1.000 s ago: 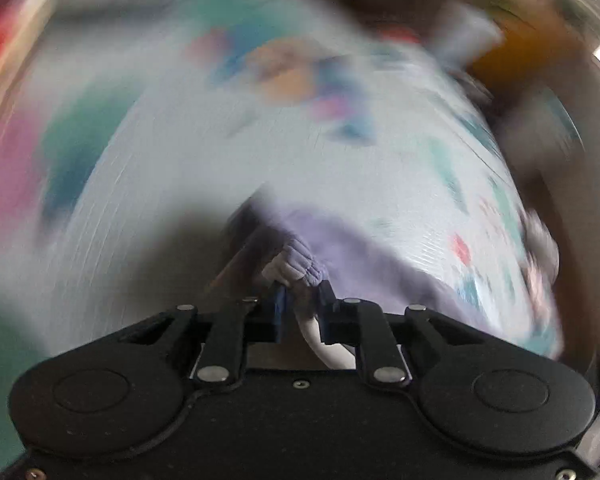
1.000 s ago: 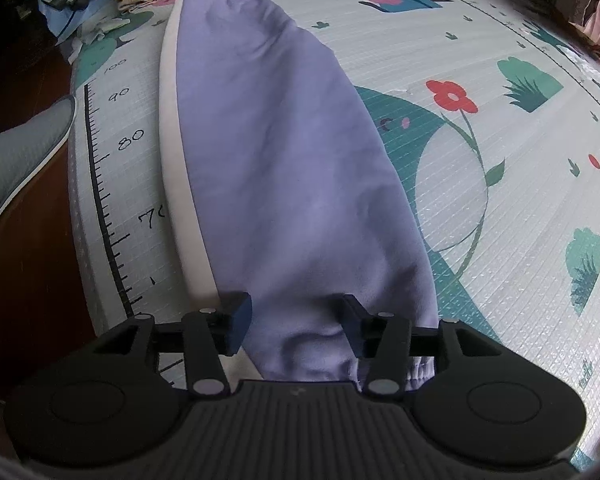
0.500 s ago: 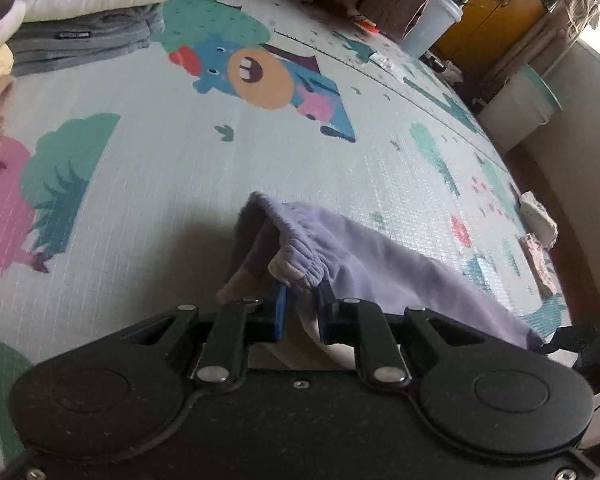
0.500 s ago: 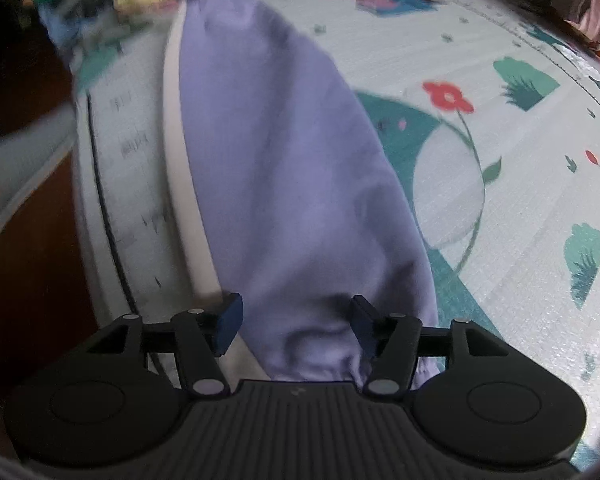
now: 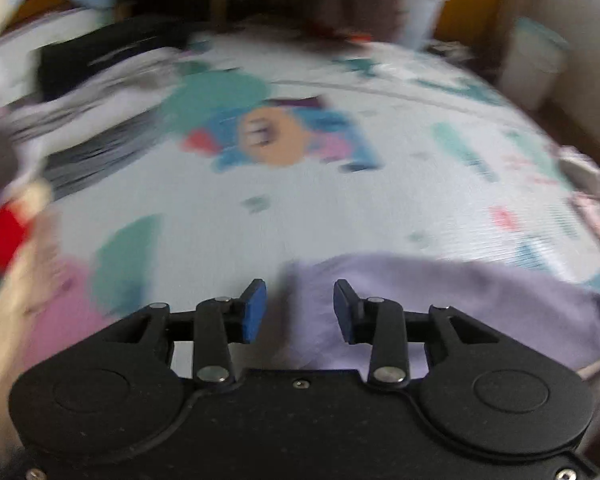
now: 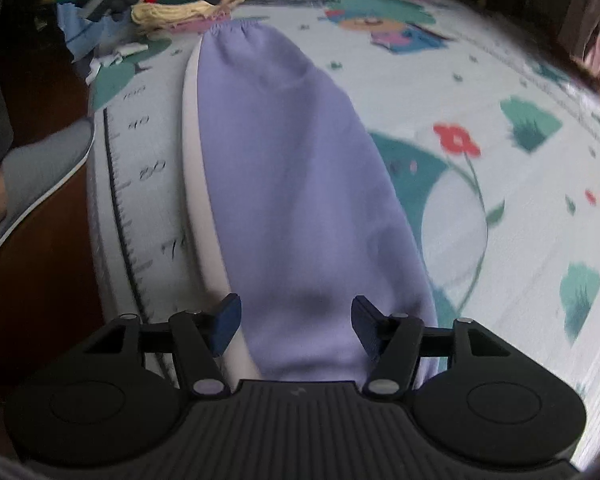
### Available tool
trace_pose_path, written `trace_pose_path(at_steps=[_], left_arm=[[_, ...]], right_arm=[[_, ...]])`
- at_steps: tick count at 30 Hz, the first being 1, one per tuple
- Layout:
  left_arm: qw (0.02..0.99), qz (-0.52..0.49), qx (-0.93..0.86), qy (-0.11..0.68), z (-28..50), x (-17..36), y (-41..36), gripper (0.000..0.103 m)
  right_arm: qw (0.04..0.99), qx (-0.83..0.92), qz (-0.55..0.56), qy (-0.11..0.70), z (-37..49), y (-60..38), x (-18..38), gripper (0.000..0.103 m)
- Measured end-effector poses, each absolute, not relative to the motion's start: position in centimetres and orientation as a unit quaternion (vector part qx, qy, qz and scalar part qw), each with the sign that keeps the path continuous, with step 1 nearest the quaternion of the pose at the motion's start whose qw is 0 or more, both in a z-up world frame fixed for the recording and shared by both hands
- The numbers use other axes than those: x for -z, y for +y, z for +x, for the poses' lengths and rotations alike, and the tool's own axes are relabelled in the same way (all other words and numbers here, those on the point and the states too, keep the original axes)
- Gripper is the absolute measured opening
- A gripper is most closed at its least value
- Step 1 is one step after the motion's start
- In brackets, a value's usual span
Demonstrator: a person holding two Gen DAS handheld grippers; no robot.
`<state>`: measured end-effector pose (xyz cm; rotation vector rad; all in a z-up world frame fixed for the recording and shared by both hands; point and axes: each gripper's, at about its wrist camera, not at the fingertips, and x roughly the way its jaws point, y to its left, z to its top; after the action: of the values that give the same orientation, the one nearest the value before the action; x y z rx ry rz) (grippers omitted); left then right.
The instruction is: Fold clothes
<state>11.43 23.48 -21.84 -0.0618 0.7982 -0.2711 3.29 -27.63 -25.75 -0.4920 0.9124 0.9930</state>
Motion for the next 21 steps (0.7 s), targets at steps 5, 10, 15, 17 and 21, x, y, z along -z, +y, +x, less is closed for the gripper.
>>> trace_pose_path(at_steps=[5,10,15,17,21], left_arm=[[0.905,0.074,0.169,0.383,13.5,26.5,19.4,0.036],[0.912,0.076,0.147,0.376,13.5,29.0,21.5,0.029],[0.912,0.062,0.151,0.376,13.4,27.6,21.7,0.029],[0.918,0.085,0.155,0.354,12.4,26.1,20.4,0.033],[0.908,0.125,0.204,0.345,11.0,25.6,17.3,0.036]], right_arm=[[0.762,-0.429,-0.223,0.431,5.4,-26.2,27.4,0.066],[0.764,-0.416,-0.22,0.441,5.3,-26.9,28.6,0.072],[0.769,-0.41,-0.223,0.437,4.6,-27.5,28.0,0.071],[0.769,-0.419,-0.223,0.429,4.0,-27.4,27.4,0.071],[0.748,-0.434,-0.236,0.443,3.1,-26.5,27.9,0.074]])
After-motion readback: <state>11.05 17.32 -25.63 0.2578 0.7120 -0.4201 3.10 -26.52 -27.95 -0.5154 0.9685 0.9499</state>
